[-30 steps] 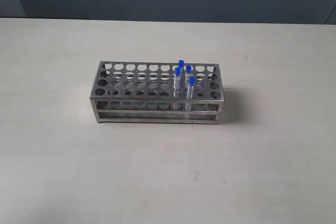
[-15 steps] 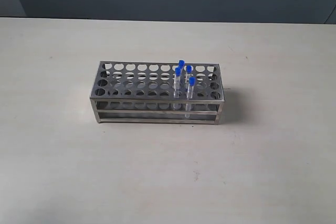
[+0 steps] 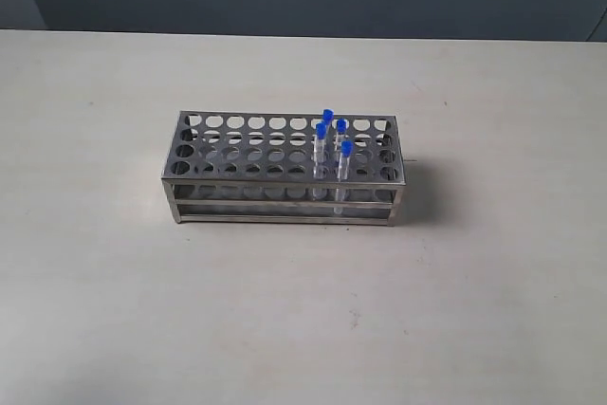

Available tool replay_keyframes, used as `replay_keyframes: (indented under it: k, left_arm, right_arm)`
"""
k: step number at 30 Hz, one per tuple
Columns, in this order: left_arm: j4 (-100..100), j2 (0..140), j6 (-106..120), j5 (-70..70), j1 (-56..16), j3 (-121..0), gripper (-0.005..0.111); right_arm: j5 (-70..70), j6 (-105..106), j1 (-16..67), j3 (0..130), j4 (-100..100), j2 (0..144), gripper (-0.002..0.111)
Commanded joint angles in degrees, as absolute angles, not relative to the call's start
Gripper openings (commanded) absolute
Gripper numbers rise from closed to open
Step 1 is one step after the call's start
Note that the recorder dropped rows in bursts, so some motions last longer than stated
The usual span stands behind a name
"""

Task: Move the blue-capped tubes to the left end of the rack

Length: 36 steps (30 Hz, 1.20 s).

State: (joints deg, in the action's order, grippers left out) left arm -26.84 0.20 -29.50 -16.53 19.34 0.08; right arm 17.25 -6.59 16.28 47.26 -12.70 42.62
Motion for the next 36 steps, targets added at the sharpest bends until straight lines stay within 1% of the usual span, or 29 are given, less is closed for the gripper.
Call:
replay_keyframes:
  k: [1,3,5,7,8,10,13,15,16,20,22,27,36]
  left_arm:
    - [-26.8,0.0,-29.6,-16.6,19.4,0.0,0.001]
    - [-26.8,0.0,-29.6,-16.6,19.4,0.0,0.001]
    - [-26.8,0.0,-29.6,-16.6,19.4,0.0,0.001]
    - [-26.8,0.0,-29.6,-16.6,19.4,0.0,0.001]
    - [-26.8,0.0,-29.6,-16.6,19.4,0.0,0.001]
    - [-26.8,0.0,-29.6,-16.6,19.4,0.0,0.001]
    - [-26.7,0.0,-29.6,-16.7,19.4,0.0,0.001]
    - [-26.7,0.0,-29.6,-16.7,19.4,0.0,0.001]
    - [-26.7,0.0,-29.6,-16.7,19.4,0.0,0.001]
    - [-26.7,0.0,-29.6,-16.7,19.4,0.0,0.001]
    - [-26.7,0.0,-29.6,-16.7,19.4,0.0,0.001]
    - [-26.7,0.0,-29.6,-16.7,19.4,0.0,0.001]
    - [-26.7,0.0,-29.6,-16.7,19.4,0.0,0.001]
  right_arm:
    - [14.4,-8.5,16.9,47.1,-18.3,55.8,0.000]
    - [18.3,-9.3,18.4,42.2,-19.5,62.0,0.000]
    - [28.9,-11.3,20.1,35.4,-19.4,67.0,0.000]
    - [42.6,-12.9,21.8,28.2,-19.4,71.9,0.000]
    - [46.0,-13.1,22.7,25.5,-19.4,73.9,0.000]
    - [49.3,-14.1,24.2,22.1,-19.4,78.4,0.000]
    - [49.5,-15.4,25.8,20.3,-20.1,84.4,0.002]
    - [50.1,-15.4,26.5,20.3,-23.6,87.3,0.009]
    - [51.8,-15.4,26.5,20.3,-26.2,88.7,0.015]
    - [60.5,-15.4,26.5,20.3,-31.2,93.4,0.047]
    - [61.5,-15.4,26.5,20.4,-31.8,95.0,0.054]
    - [61.4,-15.2,26.5,21.9,-32.1,97.9,0.054]
    - [61.2,-15.2,26.5,28.5,-33.5,103.9,0.054]
